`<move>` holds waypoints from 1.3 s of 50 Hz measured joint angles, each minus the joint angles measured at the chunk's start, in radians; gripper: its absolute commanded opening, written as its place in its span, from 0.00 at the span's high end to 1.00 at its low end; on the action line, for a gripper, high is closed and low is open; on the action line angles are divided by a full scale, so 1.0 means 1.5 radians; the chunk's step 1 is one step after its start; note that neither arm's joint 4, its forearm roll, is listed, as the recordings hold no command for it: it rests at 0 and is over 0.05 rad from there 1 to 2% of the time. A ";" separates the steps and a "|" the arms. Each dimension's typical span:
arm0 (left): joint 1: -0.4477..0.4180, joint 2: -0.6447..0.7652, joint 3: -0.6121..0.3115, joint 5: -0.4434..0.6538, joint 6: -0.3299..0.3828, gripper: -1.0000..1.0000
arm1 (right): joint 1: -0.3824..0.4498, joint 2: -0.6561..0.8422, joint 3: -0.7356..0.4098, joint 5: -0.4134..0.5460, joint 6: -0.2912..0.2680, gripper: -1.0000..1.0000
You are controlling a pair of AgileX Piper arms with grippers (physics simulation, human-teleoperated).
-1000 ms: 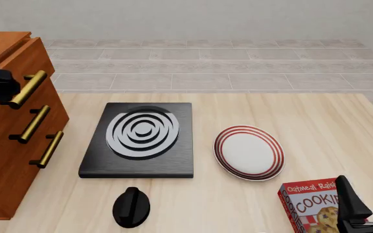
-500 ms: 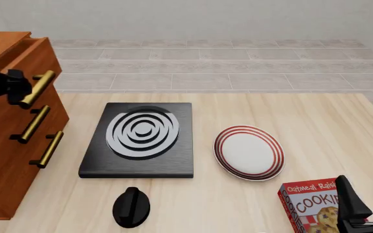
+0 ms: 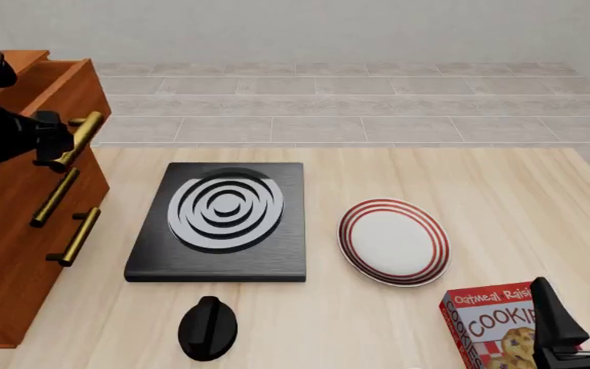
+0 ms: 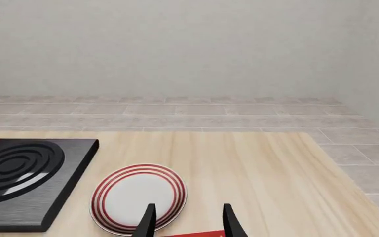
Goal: Pick the akita bowl in the top layer of the wooden cabinet and place it on the plate.
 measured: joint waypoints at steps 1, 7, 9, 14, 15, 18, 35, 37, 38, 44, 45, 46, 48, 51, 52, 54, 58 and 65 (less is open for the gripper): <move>-0.002 0.000 0.000 0.000 -0.002 0.00 | 0.000 0.000 0.000 0.000 0.000 0.00; -0.017 0.001 0.000 0.001 -0.017 0.00 | 0.000 0.002 0.000 -0.001 0.000 0.00; -0.022 0.001 0.001 0.001 -0.023 0.00 | 0.000 0.002 0.000 -0.002 0.000 0.00; -0.036 0.002 0.001 0.000 -0.036 0.00 | -0.001 0.003 0.000 -0.002 0.001 0.00; -0.039 0.003 0.001 0.000 -0.039 0.00 | -0.001 0.003 0.000 -0.002 0.001 0.00; -0.046 0.003 0.002 -0.001 -0.046 0.00 | -0.001 0.002 0.000 -0.002 0.001 0.00; -0.085 0.003 0.005 -0.006 -0.085 0.00 | -0.001 -0.003 0.000 0.002 0.002 0.00; -0.089 0.003 0.006 -0.007 -0.089 0.00 | -0.001 -0.004 0.000 0.002 0.002 0.00; -0.091 0.003 0.006 -0.007 -0.090 0.00 | -0.001 -0.004 0.000 0.003 0.002 0.00; -0.103 0.002 0.009 -0.011 -0.101 0.00 | -0.002 -0.005 0.000 0.003 0.002 0.00; -0.104 0.002 0.009 -0.011 -0.102 0.00 | -0.002 -0.005 0.000 0.003 0.002 0.00; -0.106 0.002 0.010 -0.012 -0.104 0.00 | -0.002 -0.005 0.000 0.003 0.002 0.00; -0.109 0.002 0.011 -0.013 -0.107 0.00 | -0.002 -0.005 0.000 0.003 0.002 0.00; -0.114 0.001 0.012 -0.015 -0.112 0.00 | -0.002 -0.005 -0.001 0.003 0.002 0.00; -0.116 0.001 0.012 -0.015 -0.115 0.00 | -0.002 -0.005 -0.001 0.003 0.002 0.00; -0.120 0.001 0.012 -0.016 -0.120 0.00 | -0.002 -0.005 -0.001 0.003 0.002 0.00; -0.127 0.002 0.012 -0.016 -0.129 0.00 | -0.002 -0.005 -0.001 0.003 0.002 0.00; -0.139 0.002 0.010 -0.017 -0.139 0.00 | -0.003 -0.007 -0.001 0.004 0.002 0.00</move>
